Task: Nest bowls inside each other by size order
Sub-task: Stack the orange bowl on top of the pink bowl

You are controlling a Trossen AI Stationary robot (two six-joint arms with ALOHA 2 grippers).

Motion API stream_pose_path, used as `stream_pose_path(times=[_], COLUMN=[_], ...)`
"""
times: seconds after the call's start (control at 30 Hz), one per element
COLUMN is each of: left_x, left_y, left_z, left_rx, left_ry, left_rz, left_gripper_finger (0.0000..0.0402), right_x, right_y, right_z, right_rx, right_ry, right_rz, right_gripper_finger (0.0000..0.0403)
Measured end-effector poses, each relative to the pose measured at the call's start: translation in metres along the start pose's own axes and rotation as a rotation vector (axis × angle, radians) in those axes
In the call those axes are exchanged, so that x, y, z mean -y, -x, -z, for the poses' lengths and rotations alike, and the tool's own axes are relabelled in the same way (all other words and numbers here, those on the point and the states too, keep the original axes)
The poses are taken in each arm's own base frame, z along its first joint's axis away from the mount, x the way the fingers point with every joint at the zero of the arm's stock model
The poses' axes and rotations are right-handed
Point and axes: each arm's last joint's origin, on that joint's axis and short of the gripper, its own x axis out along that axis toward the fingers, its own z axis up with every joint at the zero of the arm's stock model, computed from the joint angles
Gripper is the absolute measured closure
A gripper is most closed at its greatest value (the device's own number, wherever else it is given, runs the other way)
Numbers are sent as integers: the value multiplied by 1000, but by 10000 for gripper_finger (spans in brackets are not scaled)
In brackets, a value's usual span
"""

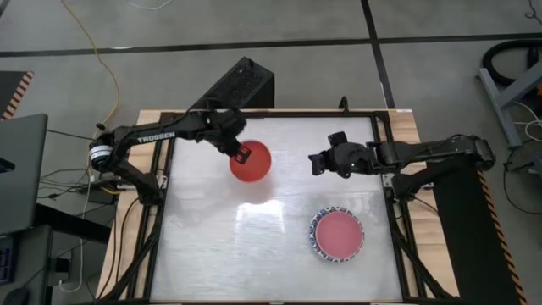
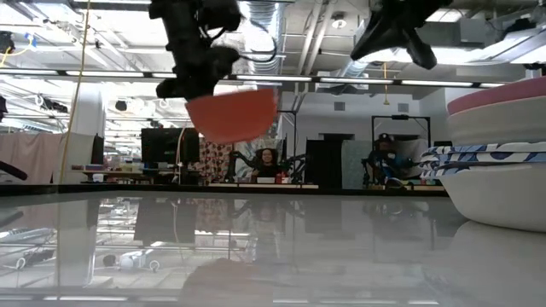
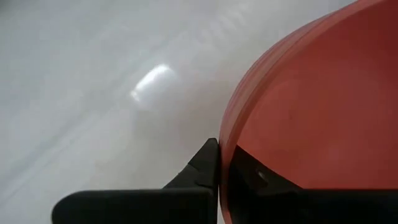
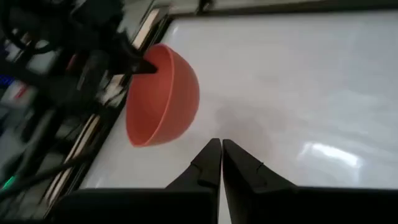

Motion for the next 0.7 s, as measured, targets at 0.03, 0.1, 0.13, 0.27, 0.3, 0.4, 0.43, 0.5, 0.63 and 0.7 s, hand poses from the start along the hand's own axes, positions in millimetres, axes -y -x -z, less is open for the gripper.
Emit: stream_pose_path(times=[0.03,0.1,0.13,0.27,0.3,0.4,0.43,0.5,0.63,0.7], left_x=[7,20,27,49,52,60,60,59,55,55], left_y=[0,3,6,18,21,30,33,36,40,44], left_z=[3,9,10,8,7,0,0,-2,-9,-13], left_rx=[-11,-20,-16,49,62,112,118,136,136,143], left_ry=[-14,-42,-58,-78,-77,-86,-95,-102,-87,-77], left_rz=[27,64,78,88,87,76,60,42,60,89], left_gripper_finger=[401,401,401,401,401,401,401,401,401,401], right_x=[0,3,5,12,13,10,9,8,0,-7], right_y=[3,12,17,33,35,38,39,41,45,45], right_z=[-2,-6,-8,-9,-8,-2,0,2,2,-2], right_rx=[-23,-62,-86,-174,-185,-232,-253,-302,-309,-298], right_ry=[-2,-13,-17,-63,-74,-68,-62,-38,57,83], right_rz=[-23,-58,-73,-95,-98,-116,-129,-162,-265,-302], right_gripper_finger=[365,365,365,365,365,365,365,365,366,369])
